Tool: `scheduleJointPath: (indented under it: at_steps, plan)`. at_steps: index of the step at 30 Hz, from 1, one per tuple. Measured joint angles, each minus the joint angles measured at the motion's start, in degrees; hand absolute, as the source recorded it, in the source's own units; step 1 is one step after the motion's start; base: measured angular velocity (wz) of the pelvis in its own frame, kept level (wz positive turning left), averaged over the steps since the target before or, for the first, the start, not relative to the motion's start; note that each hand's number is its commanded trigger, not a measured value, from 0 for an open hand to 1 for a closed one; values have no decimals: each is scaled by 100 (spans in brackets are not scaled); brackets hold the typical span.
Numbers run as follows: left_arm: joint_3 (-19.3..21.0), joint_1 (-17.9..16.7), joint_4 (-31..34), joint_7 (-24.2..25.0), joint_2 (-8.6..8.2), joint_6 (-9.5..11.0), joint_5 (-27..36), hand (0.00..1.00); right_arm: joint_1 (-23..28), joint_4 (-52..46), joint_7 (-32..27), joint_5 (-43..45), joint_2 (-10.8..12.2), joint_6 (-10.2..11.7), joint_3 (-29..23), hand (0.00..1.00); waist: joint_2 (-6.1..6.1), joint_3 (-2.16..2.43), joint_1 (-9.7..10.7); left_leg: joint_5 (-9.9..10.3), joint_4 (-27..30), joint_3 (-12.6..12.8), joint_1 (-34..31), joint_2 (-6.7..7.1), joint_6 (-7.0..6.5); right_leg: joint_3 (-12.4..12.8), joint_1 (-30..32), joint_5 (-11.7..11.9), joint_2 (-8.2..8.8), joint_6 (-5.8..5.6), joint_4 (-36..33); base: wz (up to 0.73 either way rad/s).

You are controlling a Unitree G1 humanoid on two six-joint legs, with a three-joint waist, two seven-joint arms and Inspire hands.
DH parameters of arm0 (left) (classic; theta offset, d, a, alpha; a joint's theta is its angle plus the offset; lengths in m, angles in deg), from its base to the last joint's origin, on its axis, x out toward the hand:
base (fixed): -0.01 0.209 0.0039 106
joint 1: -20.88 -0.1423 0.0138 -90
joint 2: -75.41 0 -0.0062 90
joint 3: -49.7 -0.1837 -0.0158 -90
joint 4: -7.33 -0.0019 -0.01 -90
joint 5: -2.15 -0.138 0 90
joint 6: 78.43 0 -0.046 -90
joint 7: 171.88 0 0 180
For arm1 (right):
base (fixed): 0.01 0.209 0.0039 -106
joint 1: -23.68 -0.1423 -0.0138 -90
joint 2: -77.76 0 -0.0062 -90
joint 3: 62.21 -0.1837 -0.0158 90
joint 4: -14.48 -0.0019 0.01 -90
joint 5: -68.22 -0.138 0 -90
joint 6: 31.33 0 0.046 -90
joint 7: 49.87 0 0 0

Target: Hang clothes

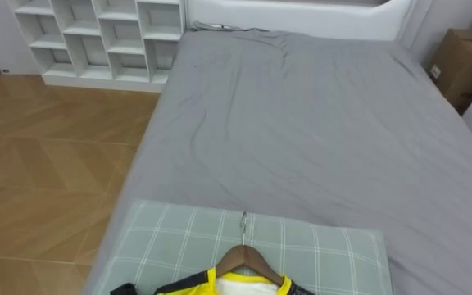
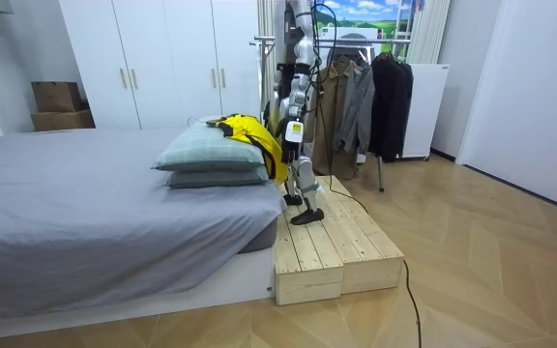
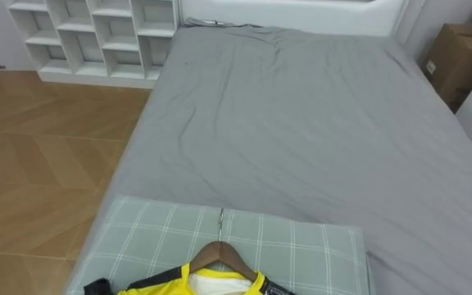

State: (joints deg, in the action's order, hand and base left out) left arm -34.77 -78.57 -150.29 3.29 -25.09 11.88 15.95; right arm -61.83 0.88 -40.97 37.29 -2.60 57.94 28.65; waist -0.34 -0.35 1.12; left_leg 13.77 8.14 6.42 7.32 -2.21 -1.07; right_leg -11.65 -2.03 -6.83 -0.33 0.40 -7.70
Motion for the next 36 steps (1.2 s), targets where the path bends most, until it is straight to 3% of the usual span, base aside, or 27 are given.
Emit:
scheduleJointPath:
  at_steps: [13, 29, 36]
  plan:
    - [207, -6, -89, -13, -40, -3, 22, 0, -2, 124, 60, 9, 5, -15, -170, 0, 13, -4, 0, 0, 4, -45, 28, -4, 0, -50, -50, -1, 8, -1, -6, 1]
    - [628, -282, -94, -831, -21, -30, 171, 0, -6, 166, -215, 30, 5, -67, -215, 0, -39, -5, -144, 1, -1, -67, 139, 0, 0, -115, -179, -16, 29, -12, -10, 1]
    - [1031, -325, 39, -1547, 10, 1, 169, 0, -41, 177, -308, 202, 6, -66, -226, 0, -30, -6, -156, 19, 60, -284, 143, 6, 26, -286, -315, -54, 35, 3, 0, 14]
